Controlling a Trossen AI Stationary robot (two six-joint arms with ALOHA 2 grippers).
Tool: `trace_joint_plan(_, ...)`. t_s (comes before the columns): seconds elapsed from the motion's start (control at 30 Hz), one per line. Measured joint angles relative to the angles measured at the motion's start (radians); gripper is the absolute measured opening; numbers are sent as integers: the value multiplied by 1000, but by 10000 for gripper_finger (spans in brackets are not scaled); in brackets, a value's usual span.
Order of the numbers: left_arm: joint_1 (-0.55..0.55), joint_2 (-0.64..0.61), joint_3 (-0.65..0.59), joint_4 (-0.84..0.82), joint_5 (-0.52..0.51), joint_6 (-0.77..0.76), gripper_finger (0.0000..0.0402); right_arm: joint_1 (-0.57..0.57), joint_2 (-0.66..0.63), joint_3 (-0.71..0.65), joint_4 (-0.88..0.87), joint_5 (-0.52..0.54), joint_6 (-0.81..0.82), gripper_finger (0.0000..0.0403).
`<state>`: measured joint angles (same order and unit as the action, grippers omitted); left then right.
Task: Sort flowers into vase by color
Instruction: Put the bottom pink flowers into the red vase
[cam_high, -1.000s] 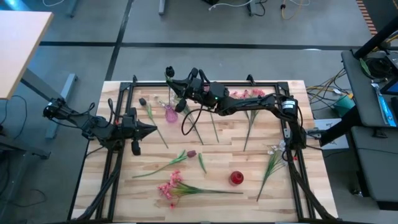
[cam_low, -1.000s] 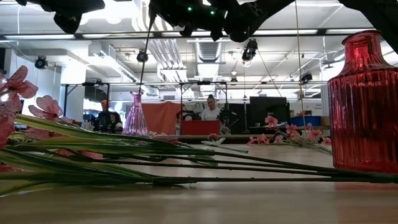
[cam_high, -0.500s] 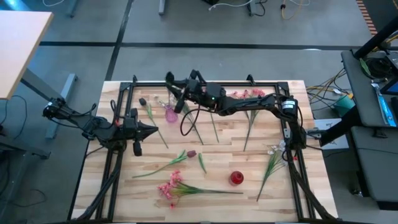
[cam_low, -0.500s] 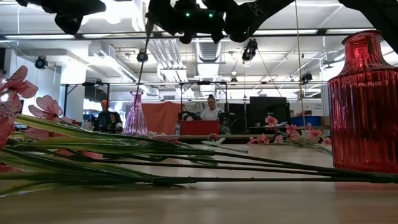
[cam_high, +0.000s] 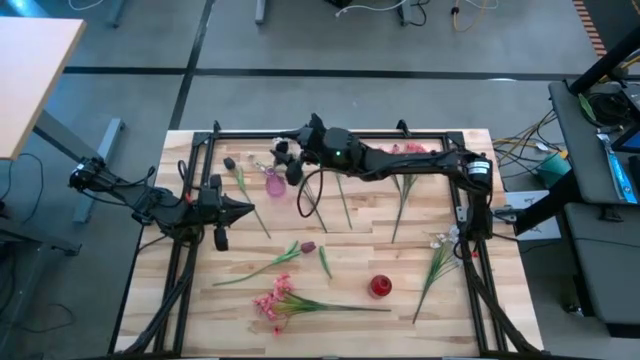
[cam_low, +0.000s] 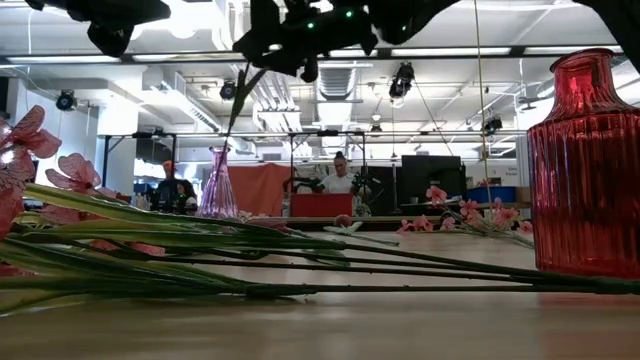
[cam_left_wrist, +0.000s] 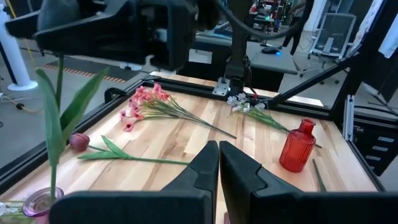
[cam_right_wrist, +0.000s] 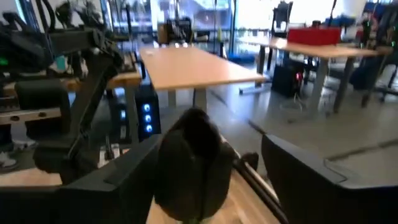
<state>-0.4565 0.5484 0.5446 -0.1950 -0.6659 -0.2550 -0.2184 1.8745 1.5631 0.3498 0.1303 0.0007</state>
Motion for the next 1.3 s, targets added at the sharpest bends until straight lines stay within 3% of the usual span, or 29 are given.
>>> trace_joint_plan(0.23, 0, 29, 0, -13, 1, -50, 0, 2, -124, 0, -257, 52, 5, 319)
trace_joint_plan(0.47, 0, 116, 0, -26, 2, -104, 0, 10, -260, 0, -513, 53, 69, 335)
trace_joint_plan(0.63, 0, 190, 0, -20, 7, -231, 0, 12, -370, 0, -842, 56, 226, 335)
trace_joint_plan(0.7, 0, 216, 0, -66, 66, -319, 0, 20, -411, -3, -988, 63, 331, 334)
trace_joint_plan(0.8, -1, 250, -1, -93, 154, -437, 0, 56, -470, -29, -1190, 178, 405, 329)
trace_joint_plan(0.9, -1, 275, -1, -89, 172, -519, 0, 102, -515, -62, -1330, 354, 452, 327)
trace_joint_plan(1.03, 0, 304, -1, -91, 179, -616, 0, 143, -570, -143, -1359, 439, 500, 327)
trace_joint_plan(1.3, 0, 344, -1, -83, 187, -652, 0, 168, -605, -336, -1341, 381, 506, 327)
